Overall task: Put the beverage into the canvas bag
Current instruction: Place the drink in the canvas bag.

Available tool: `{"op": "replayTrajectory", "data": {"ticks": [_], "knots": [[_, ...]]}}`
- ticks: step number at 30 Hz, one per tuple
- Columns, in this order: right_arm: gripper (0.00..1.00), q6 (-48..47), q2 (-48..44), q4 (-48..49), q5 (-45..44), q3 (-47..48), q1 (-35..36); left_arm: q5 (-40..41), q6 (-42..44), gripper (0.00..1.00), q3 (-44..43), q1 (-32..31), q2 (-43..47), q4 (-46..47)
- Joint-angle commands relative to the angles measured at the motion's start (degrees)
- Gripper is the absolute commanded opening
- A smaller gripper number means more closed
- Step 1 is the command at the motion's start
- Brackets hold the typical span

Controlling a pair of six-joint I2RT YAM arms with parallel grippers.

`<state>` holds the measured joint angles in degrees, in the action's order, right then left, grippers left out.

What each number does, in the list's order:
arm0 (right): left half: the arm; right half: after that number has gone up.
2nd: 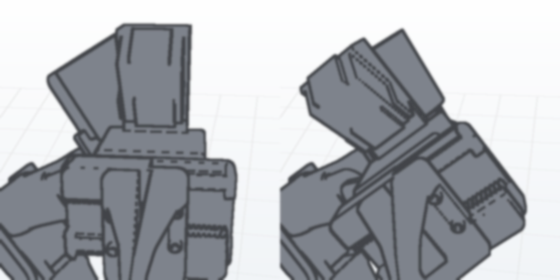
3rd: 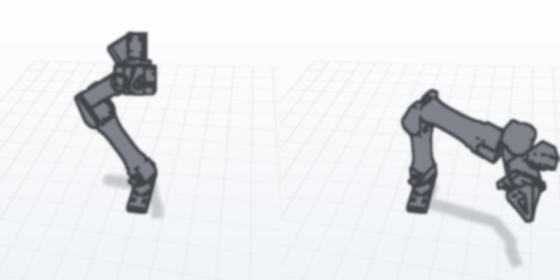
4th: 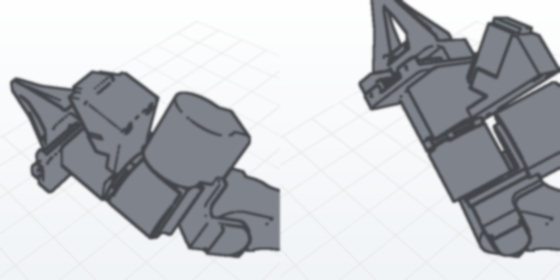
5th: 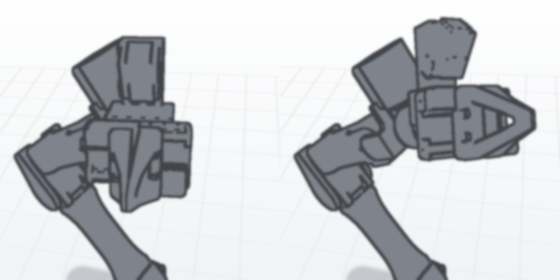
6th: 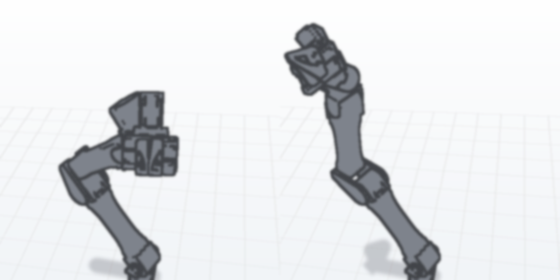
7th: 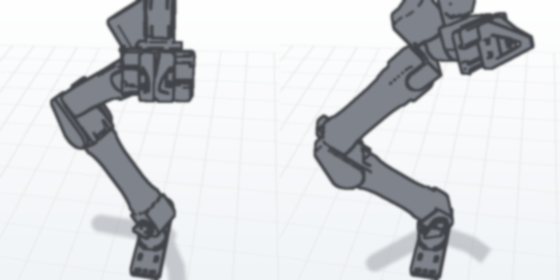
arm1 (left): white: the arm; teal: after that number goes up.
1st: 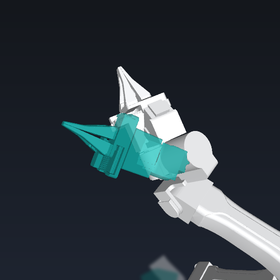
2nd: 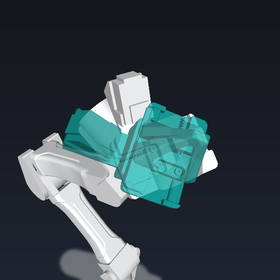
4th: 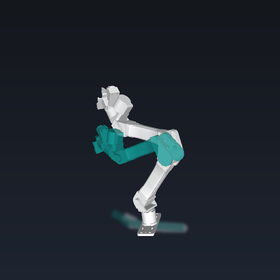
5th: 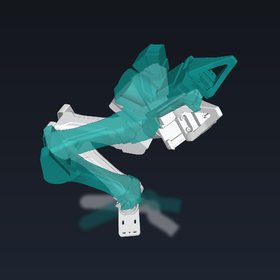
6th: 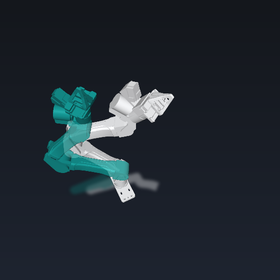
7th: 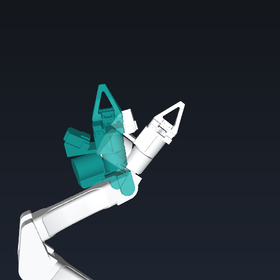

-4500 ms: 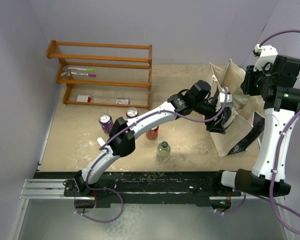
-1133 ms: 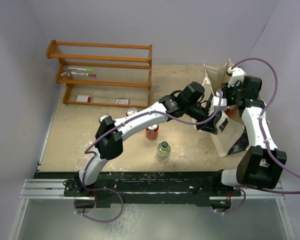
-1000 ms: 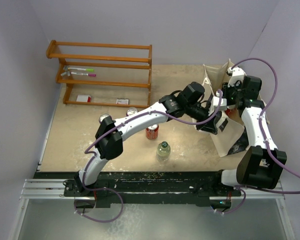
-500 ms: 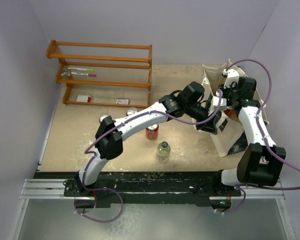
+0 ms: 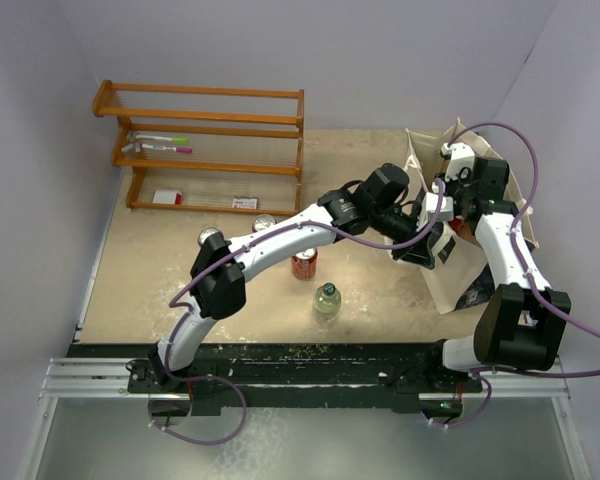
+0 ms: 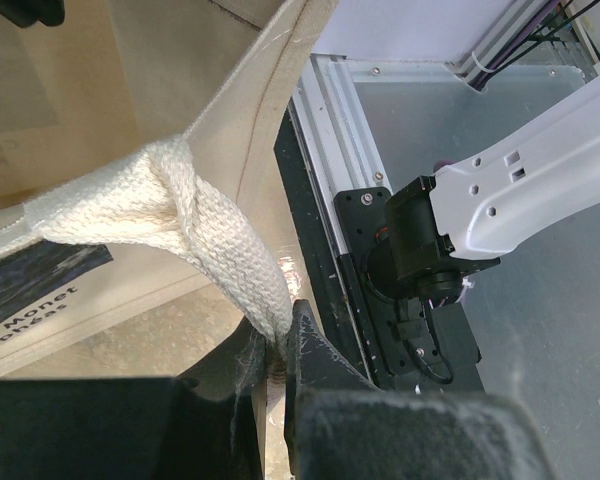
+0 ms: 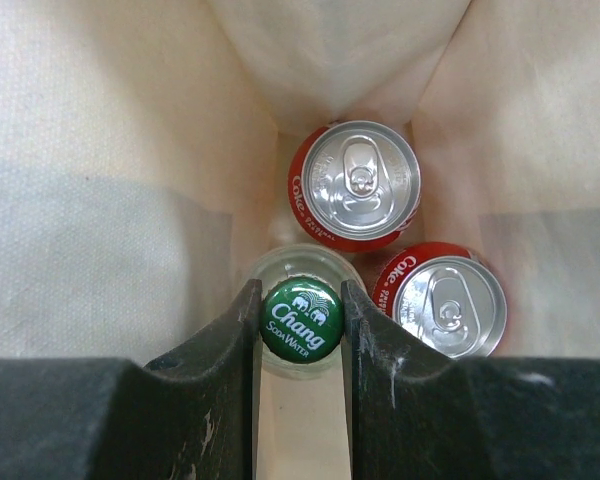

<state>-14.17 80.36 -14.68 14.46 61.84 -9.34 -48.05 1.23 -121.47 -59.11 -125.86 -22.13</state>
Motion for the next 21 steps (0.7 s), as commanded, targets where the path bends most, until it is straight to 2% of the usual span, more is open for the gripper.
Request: {"op": "replayTrajectory", "data": {"ticks": [1,14,17,21], "knots": [[0.32,-0.9,-0.1,2.5,0.1,-0.5,0.3,-2.8,1.1,0.0,-0.1,-0.1,5.0,0.3],[0.46,-1.3,1.4,0.6,0.3,-1.2,0.3,-2.9,1.1,0.0,-0.3,-0.1,5.0,0.3],[0.56,-1.3,1.1,0.0,0.4,-0.4,0.3,-2.9,1.2,0.0,-0.2,-0.1,4.9,0.3],[0.6,-1.1,0.6,-1.3,0.7,1.3,0.3,-2.9,1.3,0.0,-0.3,-0.1,4.9,0.3]]}}
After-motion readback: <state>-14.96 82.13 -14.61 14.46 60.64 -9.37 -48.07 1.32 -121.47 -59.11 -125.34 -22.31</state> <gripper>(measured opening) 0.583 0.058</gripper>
